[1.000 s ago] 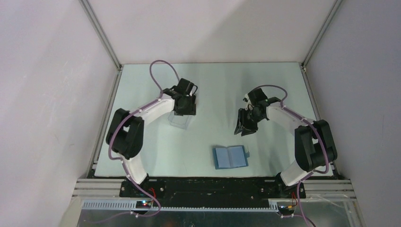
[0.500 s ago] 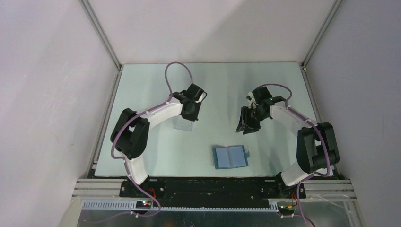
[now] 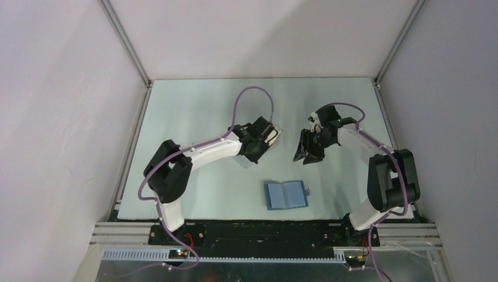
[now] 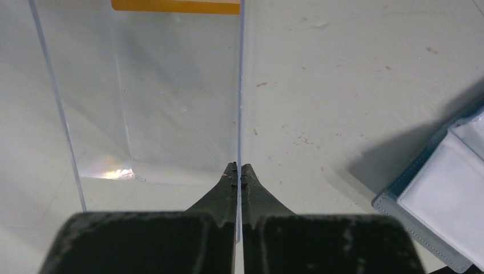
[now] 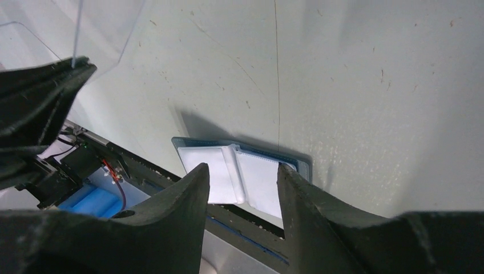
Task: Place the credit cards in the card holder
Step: Move the storage box to the center of the board.
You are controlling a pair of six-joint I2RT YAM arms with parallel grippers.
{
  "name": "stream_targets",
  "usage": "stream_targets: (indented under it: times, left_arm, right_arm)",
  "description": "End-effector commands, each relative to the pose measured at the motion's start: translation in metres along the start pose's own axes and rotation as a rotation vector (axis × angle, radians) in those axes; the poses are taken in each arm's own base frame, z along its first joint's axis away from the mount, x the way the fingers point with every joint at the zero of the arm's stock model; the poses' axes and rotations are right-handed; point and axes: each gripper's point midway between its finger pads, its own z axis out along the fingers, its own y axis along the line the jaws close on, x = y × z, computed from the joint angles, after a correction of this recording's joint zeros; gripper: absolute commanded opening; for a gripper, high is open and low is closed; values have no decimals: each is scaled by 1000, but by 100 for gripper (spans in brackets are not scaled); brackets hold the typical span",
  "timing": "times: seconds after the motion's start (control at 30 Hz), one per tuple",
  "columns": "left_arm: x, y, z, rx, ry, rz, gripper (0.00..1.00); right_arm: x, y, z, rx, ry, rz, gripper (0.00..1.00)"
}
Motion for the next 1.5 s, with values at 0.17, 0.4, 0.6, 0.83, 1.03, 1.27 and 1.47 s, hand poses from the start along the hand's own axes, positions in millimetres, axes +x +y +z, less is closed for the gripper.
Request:
stream_targets:
  times: [0.17, 0.4, 0.6, 0.83, 1.03, 1.27, 1.47]
  left_arm:
    - [-7, 2, -27, -24, -81, 169, 21]
    - [-18, 3, -58, 6, -249, -50, 73]
    - [-43, -5, -88, 247, -395, -368, 79]
    - [-51, -2, -91, 363, -389, -571, 79]
    - [-33, 16, -74, 343, -328, -735, 71]
    - [-13, 20, -55, 318, -264, -791, 68]
    - [-18, 20, -45, 339, -238, -818, 67]
  right_arm:
    - [-49, 21, -5, -76, -94, -54, 70]
    - [-91, 37, 8, -118, -95, -69, 76]
    - [-117, 47, 44, -100, -15, -82, 74]
    - [-126, 59, 75, -29, 34, -144, 53]
    - [-86, 66, 78, -4, 71, -142, 31]
    - [-35, 87, 75, -34, 99, -134, 34]
    - [-22, 99, 74, -70, 99, -162, 42]
